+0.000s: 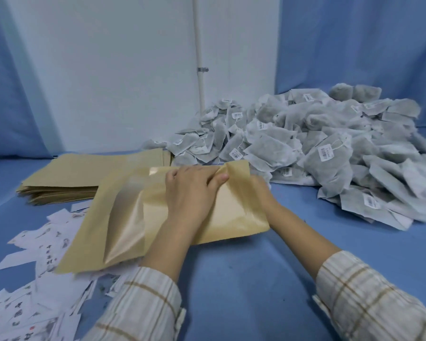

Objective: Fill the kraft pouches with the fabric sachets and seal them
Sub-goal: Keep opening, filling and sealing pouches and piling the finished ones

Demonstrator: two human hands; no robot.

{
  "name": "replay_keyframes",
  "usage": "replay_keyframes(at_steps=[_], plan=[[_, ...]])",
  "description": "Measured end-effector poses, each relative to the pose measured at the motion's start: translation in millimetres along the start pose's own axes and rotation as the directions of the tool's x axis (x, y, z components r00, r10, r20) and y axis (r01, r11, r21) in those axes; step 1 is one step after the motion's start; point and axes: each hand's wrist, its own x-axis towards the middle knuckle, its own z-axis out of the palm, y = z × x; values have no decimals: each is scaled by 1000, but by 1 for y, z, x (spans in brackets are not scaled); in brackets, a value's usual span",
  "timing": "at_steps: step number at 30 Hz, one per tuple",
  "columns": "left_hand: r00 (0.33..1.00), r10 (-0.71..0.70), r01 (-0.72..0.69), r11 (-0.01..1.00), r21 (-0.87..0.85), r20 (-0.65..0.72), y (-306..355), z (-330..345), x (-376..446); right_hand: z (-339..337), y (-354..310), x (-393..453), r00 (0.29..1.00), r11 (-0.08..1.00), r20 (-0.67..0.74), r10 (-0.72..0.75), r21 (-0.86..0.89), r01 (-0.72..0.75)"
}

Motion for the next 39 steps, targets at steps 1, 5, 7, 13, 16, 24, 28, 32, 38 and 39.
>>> replay_keyframes(at_steps=[1,5,7,13,16,24,28,32,38,39], plan=[[998,-55,55,998,-12,-29,0,6,1,-8,5,-2,998,996,-42,38,76,-35],[968,-245,238,966,-96,-58,-5,28,3,-26,54,-1,941,995,-326,95,2,-100],[961,-273,269,959,-90,-32,-6,38,4,-22,69,7,938,976,-284,197,-33,-215],[966,-255,251,965,-78,-52,-13,56,5,-6,80,24,955,974,-203,218,-23,-227],[960,-267,254,957,-137,-86,-16,56,6,-8,78,23,939,989,-320,130,105,-101],[951,-285,252,939,-233,-119,-28,50,8,-32,66,24,916,545,-64,395,819,-178],[950,-293,261,935,-242,-106,-42,46,8,-35,64,24,911,449,-38,411,878,-166],[953,-284,246,926,-285,-100,-41,44,8,-31,52,20,949,487,49,313,849,-204],[989,-134,106,946,-307,-70,-19,48,4,-6,25,11,860,747,510,7,569,-344],[991,-117,91,946,-310,-69,-18,49,3,-1,26,11,847,810,530,35,482,-335]])
